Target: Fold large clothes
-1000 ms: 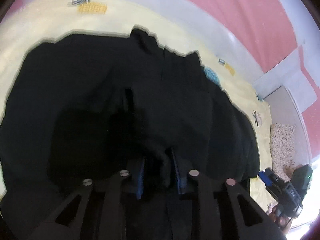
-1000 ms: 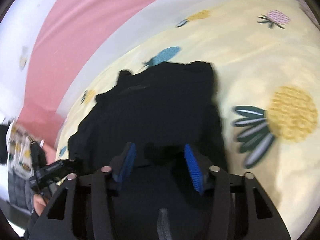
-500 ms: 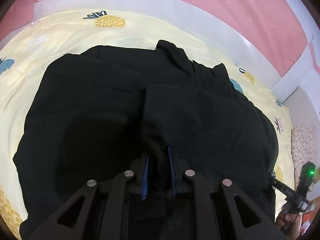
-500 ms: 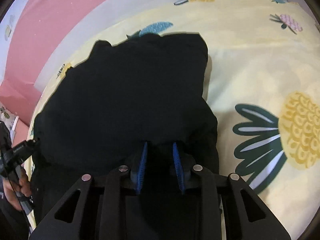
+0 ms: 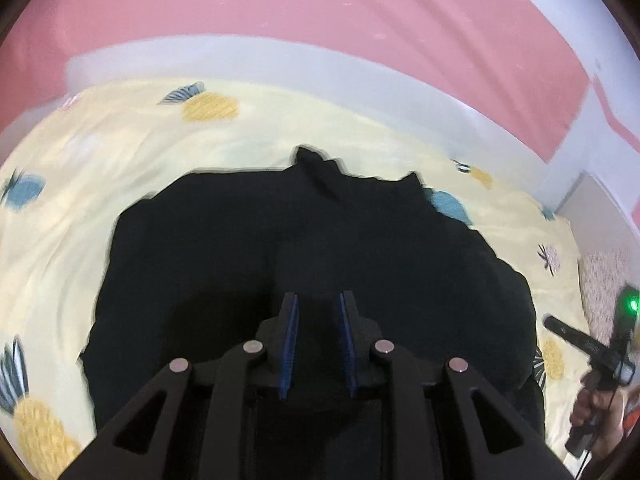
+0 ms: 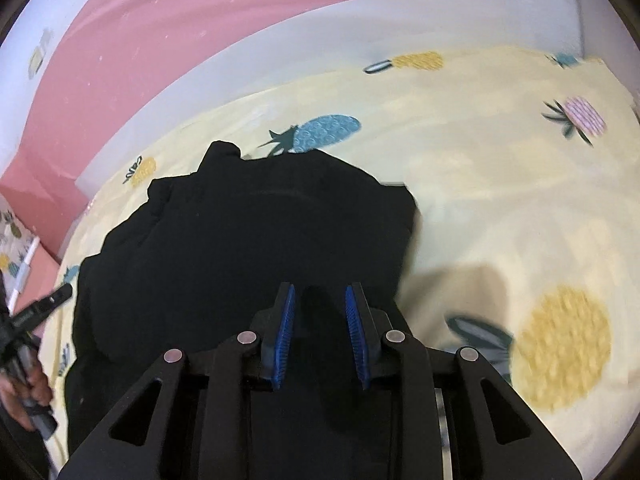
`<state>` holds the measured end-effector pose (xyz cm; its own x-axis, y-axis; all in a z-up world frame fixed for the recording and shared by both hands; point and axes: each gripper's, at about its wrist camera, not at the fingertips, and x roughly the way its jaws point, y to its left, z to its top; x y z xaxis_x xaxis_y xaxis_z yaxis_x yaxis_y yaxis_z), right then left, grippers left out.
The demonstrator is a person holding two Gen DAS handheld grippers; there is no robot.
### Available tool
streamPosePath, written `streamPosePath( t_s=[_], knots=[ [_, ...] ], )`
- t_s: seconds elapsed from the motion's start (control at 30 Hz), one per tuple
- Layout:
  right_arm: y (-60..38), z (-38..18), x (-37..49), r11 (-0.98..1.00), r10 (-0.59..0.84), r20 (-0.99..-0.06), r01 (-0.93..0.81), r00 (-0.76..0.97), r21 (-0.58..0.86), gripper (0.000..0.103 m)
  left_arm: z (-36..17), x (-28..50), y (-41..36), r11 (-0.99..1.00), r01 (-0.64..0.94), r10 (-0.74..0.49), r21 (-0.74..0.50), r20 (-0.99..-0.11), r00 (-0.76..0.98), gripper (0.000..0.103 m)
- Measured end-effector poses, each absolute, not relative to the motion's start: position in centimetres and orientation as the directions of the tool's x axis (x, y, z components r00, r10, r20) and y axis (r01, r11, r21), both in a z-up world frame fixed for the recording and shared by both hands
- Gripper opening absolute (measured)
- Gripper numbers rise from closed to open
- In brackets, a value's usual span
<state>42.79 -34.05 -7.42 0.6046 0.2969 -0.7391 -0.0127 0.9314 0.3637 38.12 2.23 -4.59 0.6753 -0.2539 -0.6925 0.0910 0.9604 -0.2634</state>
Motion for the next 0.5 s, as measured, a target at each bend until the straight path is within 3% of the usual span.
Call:
streamPosePath(
  t_s=[0.13, 0.2, 0.5],
  knots=[
    [-33.4, -10.9, 45.0, 0.941, 0.260, -0.798, 0.044, 0.544, 0.336, 0.027, -8.0, 41.9, -1.1, 0.985, 0.104, -0.175, -0.141, -0.759, 0.627, 0.022],
    [-33.8, -12.7, 45.3, 0.941, 0.245, -0.814, 0.071, 0.527, 0.330, 0.025, -10.6, 43.1, -0.9, 0.986, 0.086, -0.168, -0.145, -0.785, 0.596, 0.025],
    [-35.9, -9.4, 44.2, 0.933, 0.247, -0.760, 0.066, 0.602, 0.355, 0.026, -8.5, 42.3, 2.8, 0.995, 0.049, -0.096, -0.086, -0.731, 0.676, 0.024]
  ],
)
